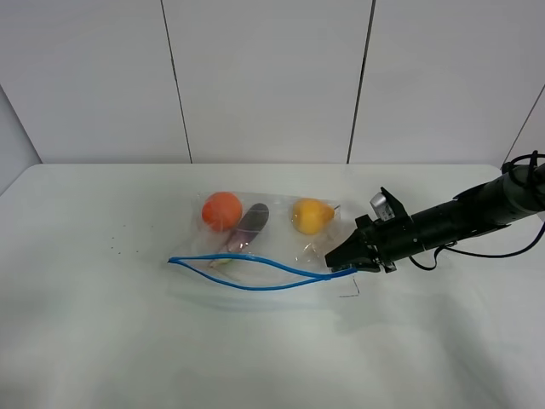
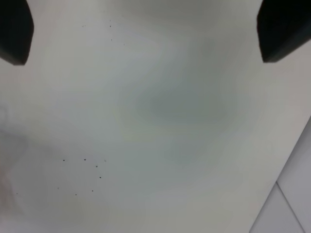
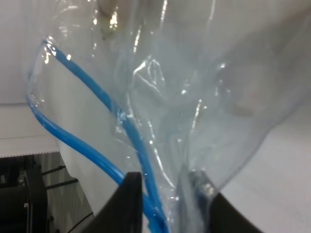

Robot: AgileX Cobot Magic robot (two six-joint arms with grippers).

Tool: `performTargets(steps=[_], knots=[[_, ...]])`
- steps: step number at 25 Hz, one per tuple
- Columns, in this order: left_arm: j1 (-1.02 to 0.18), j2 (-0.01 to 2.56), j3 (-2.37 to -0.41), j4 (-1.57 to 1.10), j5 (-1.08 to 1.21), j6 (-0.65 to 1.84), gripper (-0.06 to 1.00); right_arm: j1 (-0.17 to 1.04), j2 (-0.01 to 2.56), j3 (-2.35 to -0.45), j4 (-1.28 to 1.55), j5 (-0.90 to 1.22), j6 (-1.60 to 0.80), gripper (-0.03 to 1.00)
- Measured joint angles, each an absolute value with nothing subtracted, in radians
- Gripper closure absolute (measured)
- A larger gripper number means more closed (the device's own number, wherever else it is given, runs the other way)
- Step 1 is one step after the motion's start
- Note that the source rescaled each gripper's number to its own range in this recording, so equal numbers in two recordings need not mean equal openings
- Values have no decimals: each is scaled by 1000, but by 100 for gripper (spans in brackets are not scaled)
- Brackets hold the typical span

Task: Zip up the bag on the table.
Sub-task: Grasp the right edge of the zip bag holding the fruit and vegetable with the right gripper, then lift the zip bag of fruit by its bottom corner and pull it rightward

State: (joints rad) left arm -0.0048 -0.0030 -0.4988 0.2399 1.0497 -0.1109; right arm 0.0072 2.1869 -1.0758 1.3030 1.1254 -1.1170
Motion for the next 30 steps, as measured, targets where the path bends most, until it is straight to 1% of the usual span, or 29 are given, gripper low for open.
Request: performTargets(steps=[2, 7, 14, 17, 20, 24, 27, 30], knots=[[-5, -3, -499, 240, 1050, -111, -6, 7, 2187, -1076, 1303, 1125, -1117, 84], [-5, -3, -499, 240, 1049, -111, -6, 7, 2187, -1076, 1303, 1123, -1117, 94], [-5, -3, -499, 227, 1049, -103, -6, 7, 2187, -1076, 1303, 1122, -1175, 96], [-5, 17, -503, 123, 1045, -86, -6, 7, 2187, -1076, 1303, 1123, -1187, 96], [-5, 131, -510, -47, 1003, -22, -6, 7, 2187, -1076, 1303, 1143, -1177, 96], [-5, 363, -526, -238, 894, 198, -6, 7, 2187, -1076, 1303, 1189, -1148, 97], [-5, 534, -587, -286, 814, 353, -5, 7, 2187, -1076, 1303, 1198, -1106, 97], [-12, 681, -701, -293, 740, 471, -5, 7, 2187, -1076, 1303, 1198, -1064, 97]])
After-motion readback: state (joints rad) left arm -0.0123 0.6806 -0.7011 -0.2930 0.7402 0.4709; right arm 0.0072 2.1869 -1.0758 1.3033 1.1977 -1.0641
